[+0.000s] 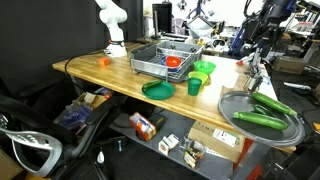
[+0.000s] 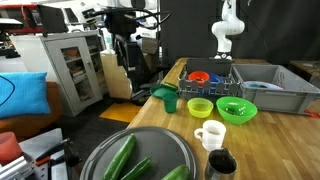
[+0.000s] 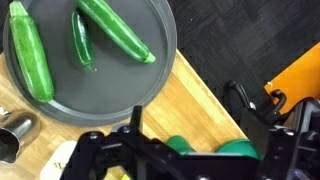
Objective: Pour the contents from the green cup into the yellow bowl
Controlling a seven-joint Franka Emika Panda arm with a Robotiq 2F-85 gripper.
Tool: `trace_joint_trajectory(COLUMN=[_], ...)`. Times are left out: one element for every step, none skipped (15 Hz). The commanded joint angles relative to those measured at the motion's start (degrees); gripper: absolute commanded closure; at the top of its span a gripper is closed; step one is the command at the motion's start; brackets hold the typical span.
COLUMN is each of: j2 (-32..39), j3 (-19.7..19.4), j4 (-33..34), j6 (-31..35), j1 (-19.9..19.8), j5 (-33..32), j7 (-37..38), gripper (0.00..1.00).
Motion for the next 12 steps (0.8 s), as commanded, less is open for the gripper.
trace_joint_trajectory(j2=[2.11, 3.53, 4.09, 4.09, 3.99, 3.91, 3.88, 3.88, 5.17, 6.42, 8.19, 10.35], j3=[-0.02, -0.16, -0.14, -0.11, -0.11, -0.11, -0.11, -0.11, -0.90, -1.26, -1.48, -1.85], j4=[1.92, 3.14, 3.69, 3.80, 3.80, 3.80, 3.80, 3.80, 4.57, 5.14, 5.70, 6.59], j6=[-0.52, -1.05, -1.54, -1.84, -1.96, -2.01, -2.05, -2.07, -1.59, -1.11, 0.14, 0.47], j1=[-0.59, -0.67, -0.67, -0.62, -0.61, -0.61, -0.60, -0.61, -0.48, -0.44, -0.58, -0.54], j5=[0.12, 0.12, 0.11, 0.11, 0.12, 0.12, 0.12, 0.12, 2.92, 4.89, 6.92, 10.22], j7=[-0.87, -1.18, -1.22, -1.22, -1.22, -1.22, -1.22, -1.22, -2.77, -3.10, -2.49, -2.87], gripper=[0.00, 0.00, 0.00, 0.00, 0.00, 0.00, 0.00, 0.00, 0.00, 0.00, 0.00, 0.00])
